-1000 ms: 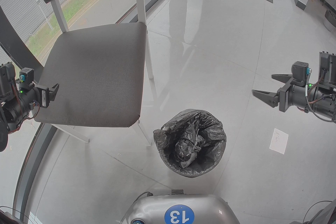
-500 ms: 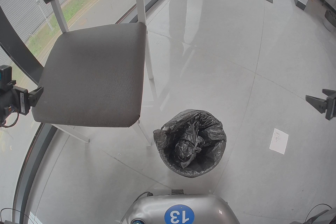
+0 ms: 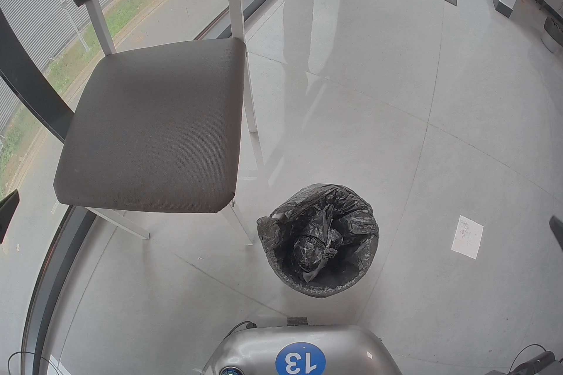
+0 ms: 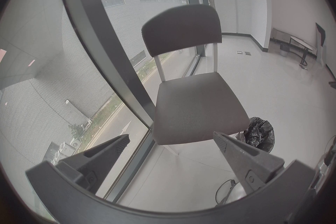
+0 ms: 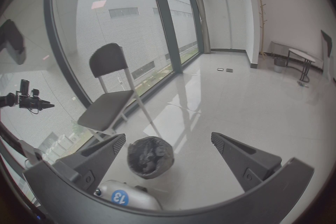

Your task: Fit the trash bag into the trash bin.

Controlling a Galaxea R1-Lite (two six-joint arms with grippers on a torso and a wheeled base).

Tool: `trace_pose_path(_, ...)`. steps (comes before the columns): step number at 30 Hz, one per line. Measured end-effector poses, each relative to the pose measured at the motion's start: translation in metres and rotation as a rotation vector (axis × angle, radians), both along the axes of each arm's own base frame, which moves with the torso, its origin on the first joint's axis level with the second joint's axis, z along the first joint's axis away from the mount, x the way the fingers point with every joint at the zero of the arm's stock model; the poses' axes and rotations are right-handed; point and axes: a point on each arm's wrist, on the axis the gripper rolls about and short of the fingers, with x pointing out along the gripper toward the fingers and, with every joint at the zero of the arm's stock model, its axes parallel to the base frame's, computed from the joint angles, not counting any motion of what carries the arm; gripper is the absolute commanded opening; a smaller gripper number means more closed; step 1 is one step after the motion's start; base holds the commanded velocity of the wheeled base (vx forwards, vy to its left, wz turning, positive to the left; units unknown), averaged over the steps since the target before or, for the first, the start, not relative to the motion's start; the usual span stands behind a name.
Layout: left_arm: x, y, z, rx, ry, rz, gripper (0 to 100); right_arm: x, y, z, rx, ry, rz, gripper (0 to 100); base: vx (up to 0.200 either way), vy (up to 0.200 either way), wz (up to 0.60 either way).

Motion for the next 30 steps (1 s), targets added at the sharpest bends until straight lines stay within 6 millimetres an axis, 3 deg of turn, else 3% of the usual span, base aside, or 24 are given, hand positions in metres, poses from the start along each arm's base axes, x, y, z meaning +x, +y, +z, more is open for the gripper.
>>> trace_pose_path(7, -0.049, 0.002, -0.023, -0.023, -0.052, 0.002, 100, -0.036, 0.008, -0.048, 0.062, 0.012, 0.143, 100, 0.000, 0.000, 0.00)
trace_pose_path(12, -0.069, 0.003, -0.040, -0.037, -0.085, 0.006, 100, -0.054, 0.008, -0.078, 0.067, -0.015, 0.192, 100, 0.000, 0.000, 0.00)
trace_pose_path(17, -0.082, 0.004, -0.059, -0.054, -0.105, -0.001, 100, -0.058, 0.008, -0.110, 0.071, -0.005, 0.219, 100, 0.000, 0.000, 0.00)
trace_pose_path(24, -0.086, 0.005, -0.100, -0.092, -0.090, -0.017, 100, -0.059, 0.006, -0.119, 0.056, -0.051, 0.178, 100, 0.000, 0.000, 0.00)
trace_pose_path(30, -0.082, 0.007, -0.116, -0.120, -0.164, 0.039, 100, -0.060, 0.005, -0.118, -0.015, -0.106, 0.132, 100, 0.000, 0.000, 0.00)
